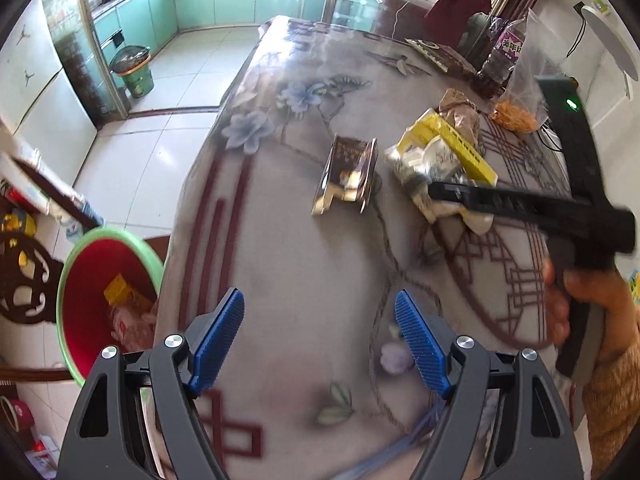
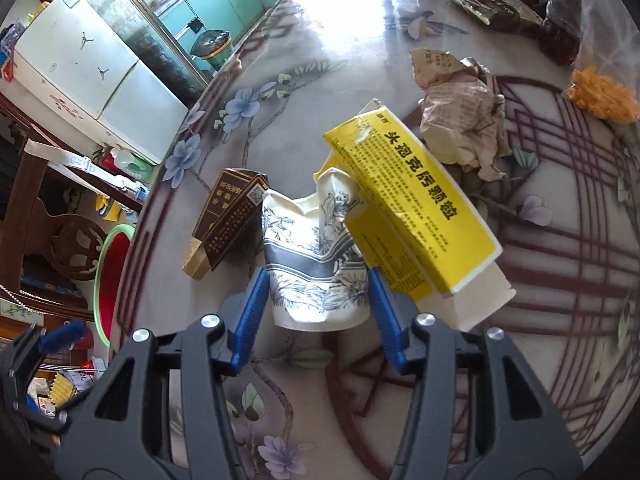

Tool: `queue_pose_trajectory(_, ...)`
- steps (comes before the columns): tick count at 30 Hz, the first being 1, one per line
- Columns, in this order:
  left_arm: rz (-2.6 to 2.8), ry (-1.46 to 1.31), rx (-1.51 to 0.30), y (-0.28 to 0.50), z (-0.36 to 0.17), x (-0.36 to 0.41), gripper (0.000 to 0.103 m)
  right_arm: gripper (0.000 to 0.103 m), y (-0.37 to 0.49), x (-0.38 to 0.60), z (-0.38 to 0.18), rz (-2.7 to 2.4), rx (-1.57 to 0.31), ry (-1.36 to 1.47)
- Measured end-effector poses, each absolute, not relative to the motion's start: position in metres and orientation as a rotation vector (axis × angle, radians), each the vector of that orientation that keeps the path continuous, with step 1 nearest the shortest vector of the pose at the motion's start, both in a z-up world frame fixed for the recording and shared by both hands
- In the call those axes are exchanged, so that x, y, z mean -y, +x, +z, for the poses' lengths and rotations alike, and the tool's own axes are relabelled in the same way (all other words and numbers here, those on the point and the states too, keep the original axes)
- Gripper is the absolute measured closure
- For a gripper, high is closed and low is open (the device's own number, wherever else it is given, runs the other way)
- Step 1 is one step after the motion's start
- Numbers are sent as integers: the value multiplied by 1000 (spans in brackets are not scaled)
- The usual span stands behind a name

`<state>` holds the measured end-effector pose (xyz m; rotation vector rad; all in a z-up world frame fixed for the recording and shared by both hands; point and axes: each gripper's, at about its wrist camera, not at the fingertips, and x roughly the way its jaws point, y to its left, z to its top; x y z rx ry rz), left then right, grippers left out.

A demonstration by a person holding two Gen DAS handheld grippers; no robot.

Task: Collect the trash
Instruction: 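Grasp the paper cup with the right tool while the left tool grasps the dark cigarette pack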

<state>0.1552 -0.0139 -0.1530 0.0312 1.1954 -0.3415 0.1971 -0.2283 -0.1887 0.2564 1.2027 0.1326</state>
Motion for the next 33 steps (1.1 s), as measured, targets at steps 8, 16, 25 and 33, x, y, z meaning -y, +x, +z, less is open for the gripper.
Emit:
queue_pose_trajectory(8,-377,97,-1196,224,-172,69,28,44,153,254,-179,117,-1199,301)
queue_pose_trajectory(16,-364,113,-1266,263,-206,102,30,35,145,286,-179,69,-1190,389)
queue_pose_trajectory(25,-339,94,-1259,261,-216,102,55,38,156,272,-202,84,-1239,406)
queue_pose_trajectory(33,-304,50,-1229,240,-197,65,58,79,146,264,-197,107,-1239,416)
